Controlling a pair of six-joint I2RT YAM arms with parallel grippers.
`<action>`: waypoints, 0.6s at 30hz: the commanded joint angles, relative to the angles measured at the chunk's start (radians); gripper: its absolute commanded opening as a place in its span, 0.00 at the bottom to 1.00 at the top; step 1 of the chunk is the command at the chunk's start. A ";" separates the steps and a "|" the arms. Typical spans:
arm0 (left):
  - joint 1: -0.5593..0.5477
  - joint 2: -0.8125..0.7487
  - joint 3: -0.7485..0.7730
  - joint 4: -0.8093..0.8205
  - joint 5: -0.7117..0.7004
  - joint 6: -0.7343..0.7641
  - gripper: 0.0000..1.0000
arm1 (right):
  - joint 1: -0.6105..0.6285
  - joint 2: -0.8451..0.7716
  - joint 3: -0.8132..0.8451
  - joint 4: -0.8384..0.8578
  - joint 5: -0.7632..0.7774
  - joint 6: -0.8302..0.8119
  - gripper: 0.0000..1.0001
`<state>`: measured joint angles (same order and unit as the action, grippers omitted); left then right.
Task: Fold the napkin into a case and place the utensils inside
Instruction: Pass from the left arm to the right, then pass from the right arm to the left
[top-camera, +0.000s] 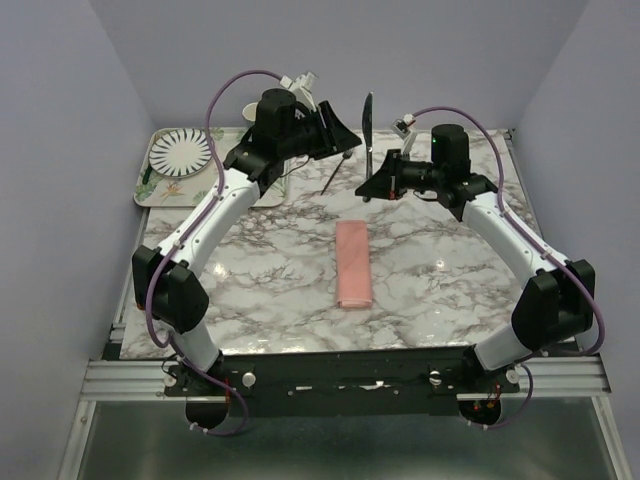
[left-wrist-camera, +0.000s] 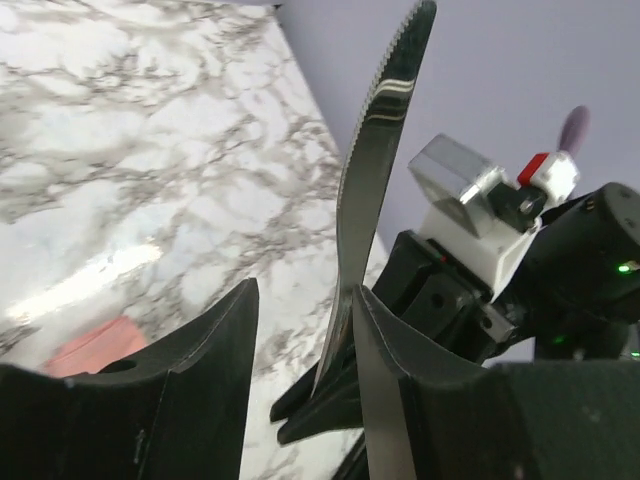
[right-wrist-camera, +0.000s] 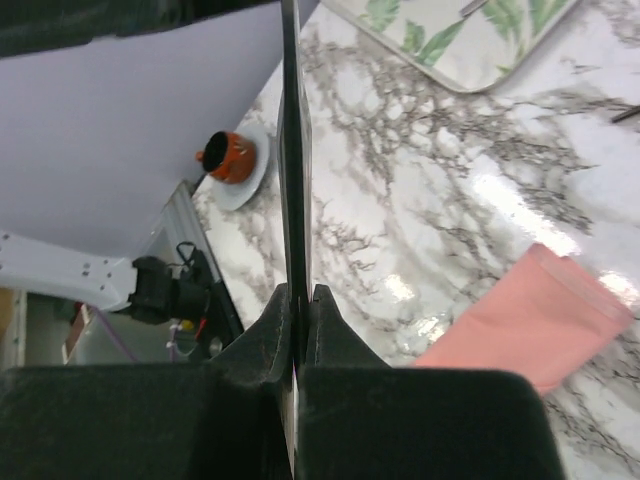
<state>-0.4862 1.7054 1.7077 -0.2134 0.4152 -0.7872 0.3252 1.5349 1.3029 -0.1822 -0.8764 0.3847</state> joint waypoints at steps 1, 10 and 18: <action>-0.064 -0.004 0.073 -0.279 -0.208 0.155 0.50 | 0.005 -0.021 -0.008 -0.019 0.162 -0.020 0.01; -0.104 0.016 0.109 -0.259 -0.217 0.158 0.49 | 0.020 -0.045 -0.053 -0.036 0.165 -0.043 0.01; -0.117 0.060 0.151 -0.256 -0.220 0.123 0.54 | 0.041 -0.073 -0.079 -0.036 0.174 -0.058 0.01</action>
<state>-0.5915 1.7363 1.8149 -0.4591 0.2245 -0.6529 0.3511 1.5150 1.2362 -0.2306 -0.7238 0.3542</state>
